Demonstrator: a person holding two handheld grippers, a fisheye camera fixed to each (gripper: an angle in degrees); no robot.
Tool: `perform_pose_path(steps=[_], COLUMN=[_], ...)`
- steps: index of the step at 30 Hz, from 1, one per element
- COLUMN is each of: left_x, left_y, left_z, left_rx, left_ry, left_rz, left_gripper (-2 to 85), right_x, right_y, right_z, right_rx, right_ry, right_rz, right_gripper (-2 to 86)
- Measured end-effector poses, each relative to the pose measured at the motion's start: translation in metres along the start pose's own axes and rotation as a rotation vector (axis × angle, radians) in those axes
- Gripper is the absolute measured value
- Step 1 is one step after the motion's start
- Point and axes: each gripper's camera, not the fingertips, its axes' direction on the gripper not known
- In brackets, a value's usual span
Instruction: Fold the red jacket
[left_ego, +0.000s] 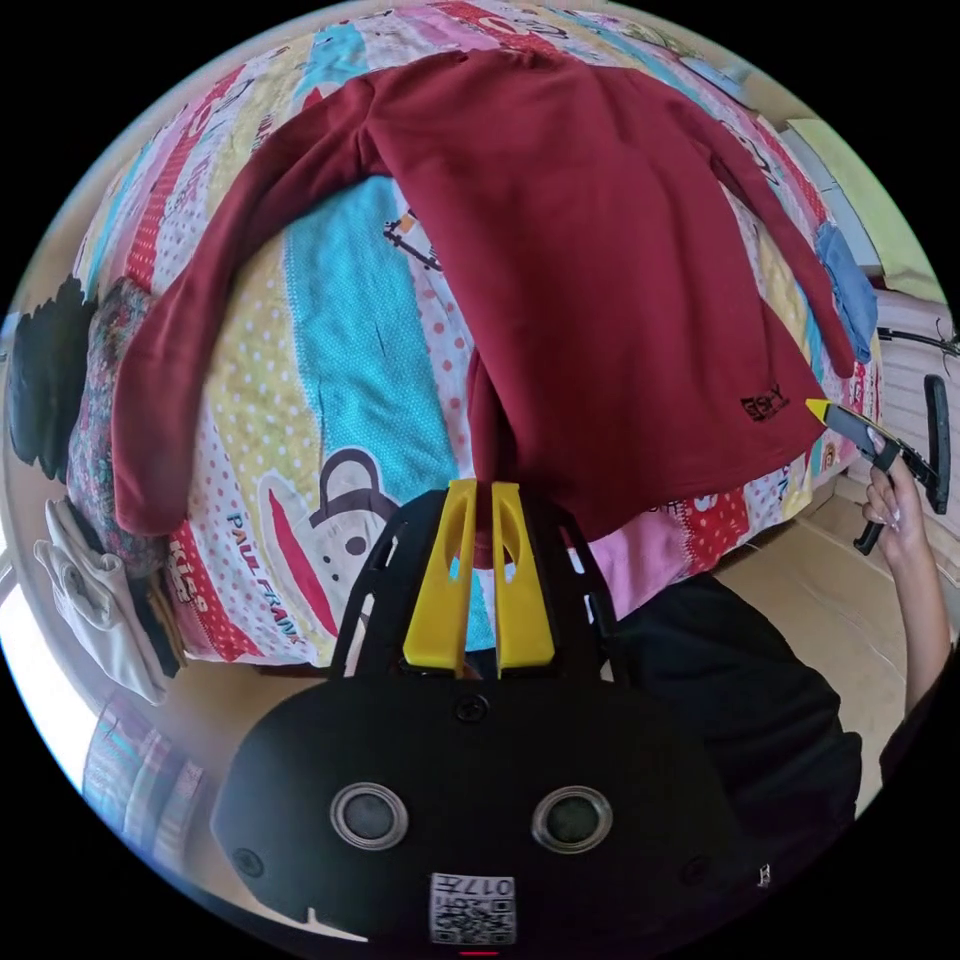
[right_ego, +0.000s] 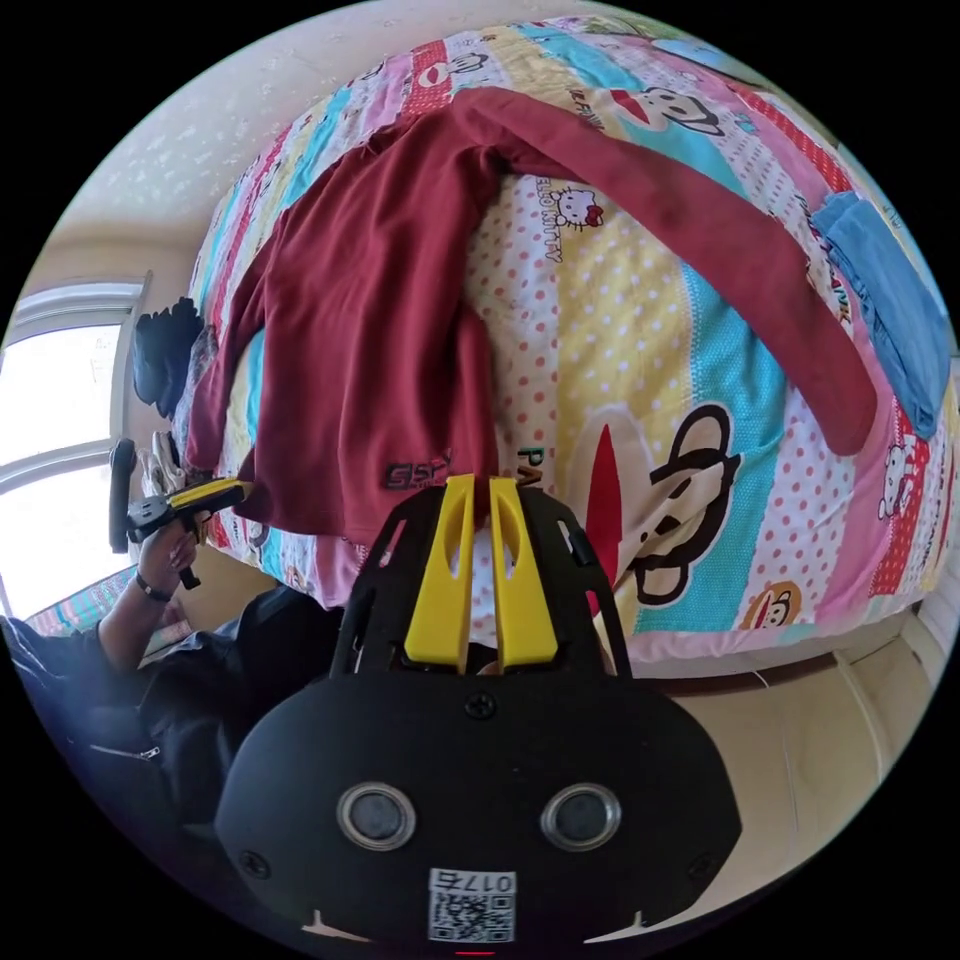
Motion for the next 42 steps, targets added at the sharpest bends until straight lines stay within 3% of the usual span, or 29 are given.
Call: perform_pose_path(steps=[16, 24, 29, 34, 36, 42], left_x=[0.014, 0.004, -0.033, -0.120, -0.159, -0.204], left_y=[0.067, 0.092, 0.110, 0.137, 0.133, 0.083], left_z=[-0.054, 0.085, 0.106, 0.067, 0.065, 0.149], left_rx=[0.112, 0.026, 0.012, 0.255, 0.329, 0.256], left_ry=[0.047, 0.156, 0.194, 0.075, -0.058, -0.254], left_rz=[-0.021, -0.100, -0.194, -0.358, -0.370, -0.182], left_gripper=[1.6, 5.2, 6.9, 7.4, 9.0, 9.4], right_x=[-0.067, -0.054, -0.057, -0.096, -0.113, -0.187], right_y=[0.052, 0.054, 0.048, 0.023, 0.006, -0.058], right_z=[-0.049, 0.041, 0.037, 0.003, -0.001, 0.029], right_rx=[0.061, -0.075, -0.104, -0.021, 0.008, 0.029], right_ry=[0.084, 0.136, 0.209, 0.266, 0.232, 0.133], right_rz=[-0.024, 0.041, 0.056, -0.071, -0.097, -0.233], right_gripper=[2.8, 5.4, 7.9, 7.4, 7.4, 7.6])
